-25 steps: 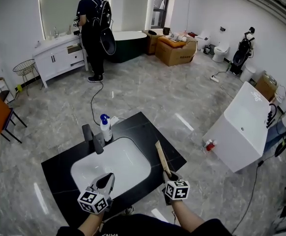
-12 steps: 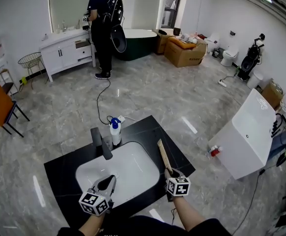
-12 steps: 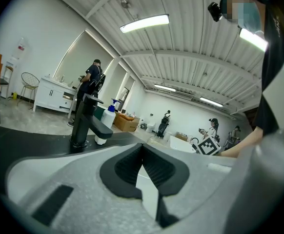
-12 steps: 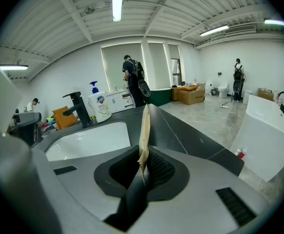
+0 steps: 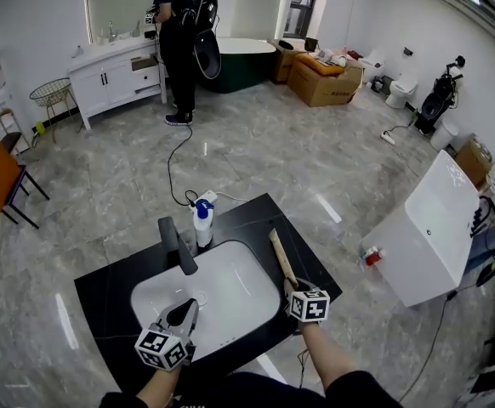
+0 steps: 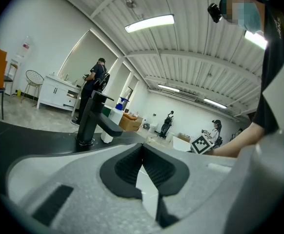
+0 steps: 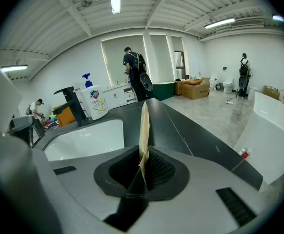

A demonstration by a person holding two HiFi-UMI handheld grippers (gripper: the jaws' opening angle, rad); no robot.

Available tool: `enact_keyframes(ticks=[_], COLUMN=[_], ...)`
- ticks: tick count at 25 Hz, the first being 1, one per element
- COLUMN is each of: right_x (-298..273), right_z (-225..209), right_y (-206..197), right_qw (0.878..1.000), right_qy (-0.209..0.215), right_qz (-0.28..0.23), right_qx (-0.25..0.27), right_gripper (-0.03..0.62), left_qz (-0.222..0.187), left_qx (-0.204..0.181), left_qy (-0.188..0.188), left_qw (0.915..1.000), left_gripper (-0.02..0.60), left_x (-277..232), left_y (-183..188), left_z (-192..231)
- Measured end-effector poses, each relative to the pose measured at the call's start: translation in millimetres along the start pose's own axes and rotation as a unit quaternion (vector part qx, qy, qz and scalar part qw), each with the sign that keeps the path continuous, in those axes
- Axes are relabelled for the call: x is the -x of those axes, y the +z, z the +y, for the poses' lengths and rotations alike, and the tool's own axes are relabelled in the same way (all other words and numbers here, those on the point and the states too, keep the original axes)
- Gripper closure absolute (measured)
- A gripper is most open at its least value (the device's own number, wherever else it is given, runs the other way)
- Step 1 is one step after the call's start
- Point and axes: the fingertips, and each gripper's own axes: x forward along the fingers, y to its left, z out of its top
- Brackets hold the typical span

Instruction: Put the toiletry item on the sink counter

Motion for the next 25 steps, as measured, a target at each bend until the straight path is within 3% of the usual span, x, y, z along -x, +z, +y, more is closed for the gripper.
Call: enact_keyframes(ticks=[10,14,25], right_x=[-11,-9,9], right_z=[-13,-18,-28], right_y=[1,5,10], right_qw=[1.000,1.000,0.999], right_qy=[-0.018,-0.024,-0.032], right_qz=[0.022,0.018,-0.003], right_qx=[0.012,0.009,0.002], right_gripper=[0.538,0.477,0.461], left_qz=[0.011,0.012,0.007], left_qx=[0.001,-0.001,-0.011], left_qy=[-0.008,-0.012,-0.011], left_qw=[0.9999,0.9999,0.9998], left_gripper=[0.575,0.575,0.575], left_x=[-7,-8,-3], left_y=[-6,-7,-5], left_z=[-4,-8,-22])
